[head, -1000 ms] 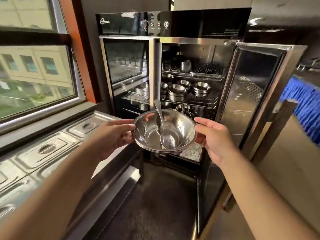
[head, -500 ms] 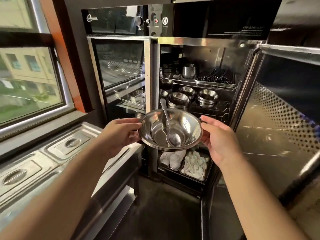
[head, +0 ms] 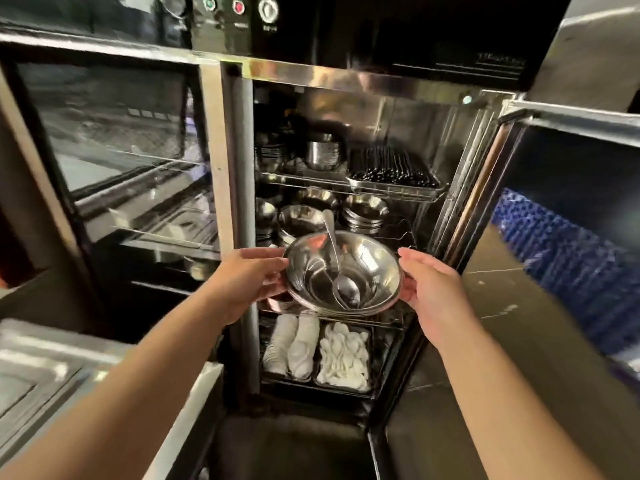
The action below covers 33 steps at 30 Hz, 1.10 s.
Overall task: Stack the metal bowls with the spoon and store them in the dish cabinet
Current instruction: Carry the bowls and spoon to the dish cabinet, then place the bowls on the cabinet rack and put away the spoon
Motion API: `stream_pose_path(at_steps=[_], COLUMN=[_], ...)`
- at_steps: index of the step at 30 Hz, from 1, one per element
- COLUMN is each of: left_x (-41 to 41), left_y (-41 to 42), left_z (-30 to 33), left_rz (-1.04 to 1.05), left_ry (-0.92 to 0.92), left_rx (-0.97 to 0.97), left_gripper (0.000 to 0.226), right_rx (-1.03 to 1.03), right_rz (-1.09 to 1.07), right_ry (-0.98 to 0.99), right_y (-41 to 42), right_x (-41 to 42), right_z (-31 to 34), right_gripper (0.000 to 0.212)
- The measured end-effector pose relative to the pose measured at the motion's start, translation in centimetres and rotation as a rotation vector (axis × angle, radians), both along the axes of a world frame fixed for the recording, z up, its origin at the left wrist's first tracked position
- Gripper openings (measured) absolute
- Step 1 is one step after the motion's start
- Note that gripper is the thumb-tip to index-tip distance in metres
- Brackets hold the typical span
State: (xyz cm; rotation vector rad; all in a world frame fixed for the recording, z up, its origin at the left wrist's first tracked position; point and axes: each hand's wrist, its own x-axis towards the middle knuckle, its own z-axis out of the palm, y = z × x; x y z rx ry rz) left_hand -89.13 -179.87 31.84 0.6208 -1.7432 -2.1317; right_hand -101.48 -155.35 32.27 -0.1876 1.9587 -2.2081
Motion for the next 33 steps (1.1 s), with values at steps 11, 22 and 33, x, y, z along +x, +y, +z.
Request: stream_pose_path(at_steps=[11, 22, 33], left_x=[-12.4, -22.0, -33.8], left_y=[-5.1, -6.5, -4.6], left_z=[-1.1, -5.0, -8.9], left_rz=[-0.23, -0.209, -0.134], left_ry=[-0.042, -0.148, -0.249], left_rx=[0.002, -0.012, -0.015], left_gripper=[0.027, 0.034, 0.039], right_rx=[0.093, 0.186, 0.277], right_rz=[-0.21, -0.216, -0.17], right_ry=[-0.017, -0.029, -0.054], right_y=[-3.6, -6.1, -6.8], right_x=[-7.8, -17.6, -30.3], right_z=[-1.7, -5.1, -10.1], right_gripper=[0.017, 0.01, 0.018])
